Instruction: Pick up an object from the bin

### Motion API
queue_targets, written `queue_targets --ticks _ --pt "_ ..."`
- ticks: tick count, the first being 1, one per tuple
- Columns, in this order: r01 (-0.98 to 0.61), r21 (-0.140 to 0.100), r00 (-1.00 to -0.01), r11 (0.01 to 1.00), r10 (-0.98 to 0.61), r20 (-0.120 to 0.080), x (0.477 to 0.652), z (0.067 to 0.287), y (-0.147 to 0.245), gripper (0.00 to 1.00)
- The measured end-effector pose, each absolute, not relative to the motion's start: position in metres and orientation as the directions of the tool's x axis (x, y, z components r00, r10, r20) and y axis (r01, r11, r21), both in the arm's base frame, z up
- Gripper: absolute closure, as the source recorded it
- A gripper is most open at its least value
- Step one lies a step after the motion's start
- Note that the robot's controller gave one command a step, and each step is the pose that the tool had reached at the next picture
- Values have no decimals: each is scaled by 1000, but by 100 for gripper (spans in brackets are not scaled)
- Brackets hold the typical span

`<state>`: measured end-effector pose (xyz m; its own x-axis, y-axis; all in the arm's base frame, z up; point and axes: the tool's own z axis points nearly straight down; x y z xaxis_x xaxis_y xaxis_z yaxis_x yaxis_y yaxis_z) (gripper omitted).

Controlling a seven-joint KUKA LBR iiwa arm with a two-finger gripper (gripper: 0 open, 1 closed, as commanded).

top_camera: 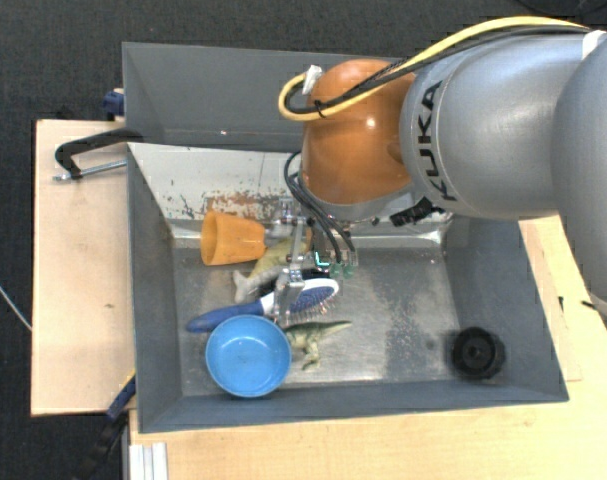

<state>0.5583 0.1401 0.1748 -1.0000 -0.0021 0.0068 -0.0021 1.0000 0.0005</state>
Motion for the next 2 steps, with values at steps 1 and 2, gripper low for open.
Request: queue_targets --ticks 1,2 --pt "-313 0 -949 950 -313 -42 503 78 106 0" --pt "-312 1 -949 950 -312 -44 503 79 107 100"
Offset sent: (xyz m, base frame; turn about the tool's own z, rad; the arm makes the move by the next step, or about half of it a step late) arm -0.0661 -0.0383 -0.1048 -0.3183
